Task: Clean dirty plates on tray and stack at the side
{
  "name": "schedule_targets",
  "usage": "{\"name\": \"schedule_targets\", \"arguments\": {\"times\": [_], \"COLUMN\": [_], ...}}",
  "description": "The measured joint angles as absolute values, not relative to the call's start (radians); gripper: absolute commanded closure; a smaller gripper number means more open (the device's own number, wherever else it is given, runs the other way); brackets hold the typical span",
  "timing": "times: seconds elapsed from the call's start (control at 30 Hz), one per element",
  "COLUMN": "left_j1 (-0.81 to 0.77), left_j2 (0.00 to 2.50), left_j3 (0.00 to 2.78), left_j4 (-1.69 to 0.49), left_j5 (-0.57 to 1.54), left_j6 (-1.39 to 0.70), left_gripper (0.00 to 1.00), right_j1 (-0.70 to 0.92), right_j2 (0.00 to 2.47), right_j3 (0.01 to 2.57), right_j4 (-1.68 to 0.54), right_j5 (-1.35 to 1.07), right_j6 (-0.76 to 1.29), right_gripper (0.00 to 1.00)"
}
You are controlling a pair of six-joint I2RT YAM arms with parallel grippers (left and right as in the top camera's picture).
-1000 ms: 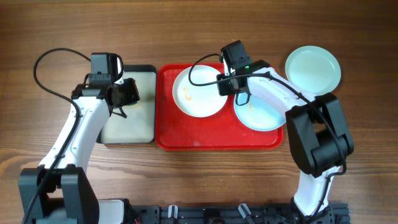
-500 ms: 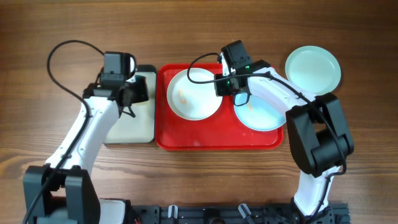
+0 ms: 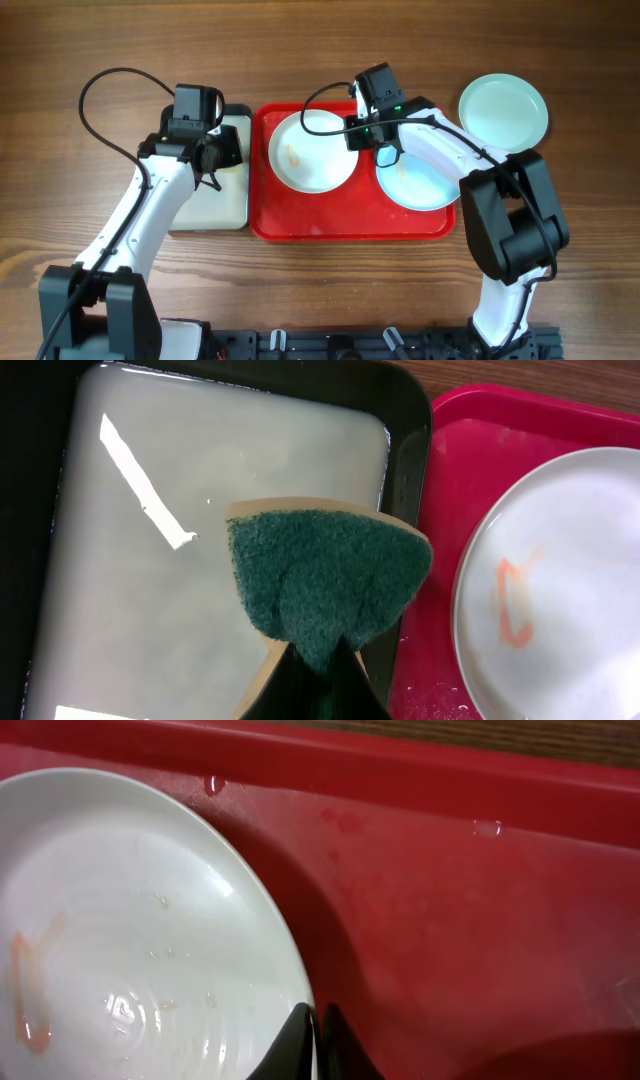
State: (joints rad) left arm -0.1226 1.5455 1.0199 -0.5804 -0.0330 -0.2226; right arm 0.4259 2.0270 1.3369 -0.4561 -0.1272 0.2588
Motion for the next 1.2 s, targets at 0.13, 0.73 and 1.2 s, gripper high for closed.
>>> {"name": "schedule_targets", "arguments": {"times": [0.13, 0.73, 1.2], "left_j1": [-0.123, -0.123, -0.123], "left_j2": [1.545, 1.545, 1.545], "left_j3": [1.020, 1.020, 1.020], "left_j4": [-0.580, -0.541, -0.513], "left_j5": [-0.033, -0.033, -0.033], "left_j6": [-0.223, -0.222, -0.222], "left_gripper": [0.96, 0.96, 0.96], "right_j1": [0.426, 0.426, 0.426], "right_j2": [2.027, 2.023, 2.017], "right_j3": [1.337, 1.336, 1.336], "right_j4": [-0.471, -0.466, -0.538], "right_j5": [-0.127, -0.123, -0.156], "right_j6": [0.265, 0.290, 0.360], "right_gripper": [0.96, 0.91, 0.96]}}
